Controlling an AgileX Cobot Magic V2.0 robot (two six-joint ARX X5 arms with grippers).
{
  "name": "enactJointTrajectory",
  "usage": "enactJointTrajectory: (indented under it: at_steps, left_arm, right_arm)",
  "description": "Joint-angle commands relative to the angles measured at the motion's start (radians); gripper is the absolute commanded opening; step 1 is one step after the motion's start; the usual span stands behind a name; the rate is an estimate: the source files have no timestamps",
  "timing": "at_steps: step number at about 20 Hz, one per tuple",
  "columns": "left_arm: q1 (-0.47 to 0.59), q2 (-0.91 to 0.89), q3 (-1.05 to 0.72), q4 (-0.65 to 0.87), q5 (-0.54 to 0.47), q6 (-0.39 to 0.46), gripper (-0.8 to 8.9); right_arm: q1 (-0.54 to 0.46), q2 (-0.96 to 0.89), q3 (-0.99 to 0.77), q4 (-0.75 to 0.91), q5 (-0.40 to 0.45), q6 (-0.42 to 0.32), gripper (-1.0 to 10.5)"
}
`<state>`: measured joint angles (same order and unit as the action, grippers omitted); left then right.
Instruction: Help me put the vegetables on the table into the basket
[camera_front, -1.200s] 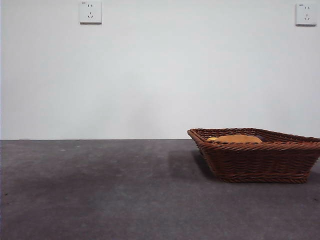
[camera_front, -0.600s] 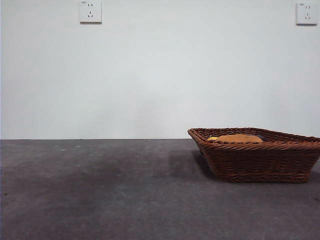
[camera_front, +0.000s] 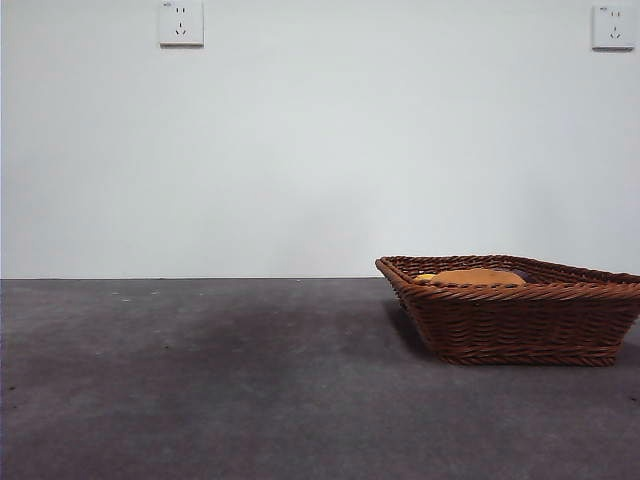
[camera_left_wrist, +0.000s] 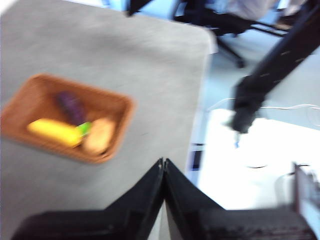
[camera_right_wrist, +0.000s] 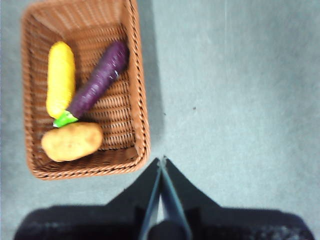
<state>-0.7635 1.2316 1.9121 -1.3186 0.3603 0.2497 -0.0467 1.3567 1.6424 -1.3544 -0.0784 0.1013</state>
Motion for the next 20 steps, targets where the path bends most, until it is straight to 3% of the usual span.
enactJointTrajectory:
  at_steps: [1,4,8,11,13,17,20]
  left_arm:
    - [0.121,-0.102,-0.120,-0.002,0.006,0.074,-0.04]
    - [0.282,-0.290,-0.396,0.039,0.005,0.134,-0.04]
    - [0.488,-0.610,-0.883,0.500,-0.016,0.132,-0.03]
    - [0.592,-0.815,-1.242,0.835,-0.023,-0.069,-0.04]
    - [0.665,-0.923,-1.431,0.964,-0.057,-0.193,-0.04]
    - [0.773,-1.078,-1.615,0.977,-0.089,-0.243,-0.04]
    - [0.797,-1.114,-1.682,1.057,-0.182,-0.241,-0.04]
  right_arm:
    - [0.001,0.045,-0.003,-0.023,0.001,0.010,0.0]
    - [0.001,0.086,-0.003,-0.022,0.001,0.011,0.0]
    - [0.001,0.108,-0.003,-0.003,0.001,0.011,0.0]
    - [0.001,0.108,-0.003,0.093,0.001,0.011,0.0]
    - [0.001,0.108,-0.003,0.184,0.001,0.010,0.0]
    - [0.001,0.110,-0.003,0.378,0.001,0.011,0.0]
    - [0.001,0.111,-0.003,0.516,0.001,0.011,0.0]
